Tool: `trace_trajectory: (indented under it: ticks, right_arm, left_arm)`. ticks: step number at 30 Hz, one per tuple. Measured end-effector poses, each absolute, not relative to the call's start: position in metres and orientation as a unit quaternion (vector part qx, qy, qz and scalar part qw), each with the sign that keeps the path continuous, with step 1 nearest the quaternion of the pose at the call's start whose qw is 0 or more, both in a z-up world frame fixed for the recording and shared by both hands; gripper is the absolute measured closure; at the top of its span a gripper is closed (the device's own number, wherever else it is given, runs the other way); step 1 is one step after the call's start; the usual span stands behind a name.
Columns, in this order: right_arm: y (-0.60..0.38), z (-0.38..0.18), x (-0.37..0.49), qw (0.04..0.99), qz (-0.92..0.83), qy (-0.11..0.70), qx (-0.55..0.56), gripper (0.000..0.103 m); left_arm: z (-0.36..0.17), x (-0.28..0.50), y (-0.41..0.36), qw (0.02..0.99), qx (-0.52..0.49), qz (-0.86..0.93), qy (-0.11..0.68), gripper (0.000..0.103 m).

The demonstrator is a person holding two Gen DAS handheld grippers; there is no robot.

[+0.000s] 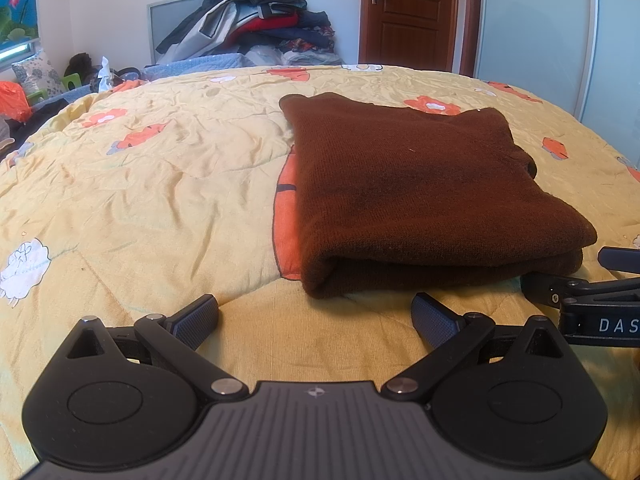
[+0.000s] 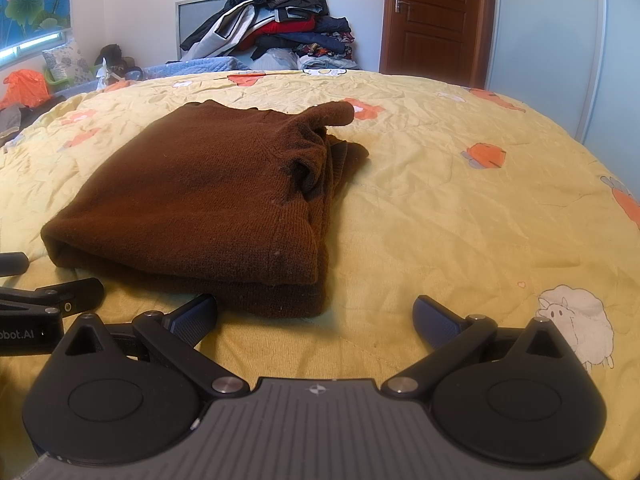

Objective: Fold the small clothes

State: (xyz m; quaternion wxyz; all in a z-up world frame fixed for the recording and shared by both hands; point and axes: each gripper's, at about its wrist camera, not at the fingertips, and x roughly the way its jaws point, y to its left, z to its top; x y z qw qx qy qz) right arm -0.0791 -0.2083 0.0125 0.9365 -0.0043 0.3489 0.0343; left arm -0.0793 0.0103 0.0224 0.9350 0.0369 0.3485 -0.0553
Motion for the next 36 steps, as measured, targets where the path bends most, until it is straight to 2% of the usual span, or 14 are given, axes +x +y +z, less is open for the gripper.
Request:
trace_trajectory:
  ticks: [36]
  right_arm:
    - [-0.2079,0.0123,-0.0785,0.937,0.034,0.349,-0.005,0.000]
  left_arm:
    - [0.0226,-0.0762,0.0091,0.934,0.032,-0.051,0.351,0.000]
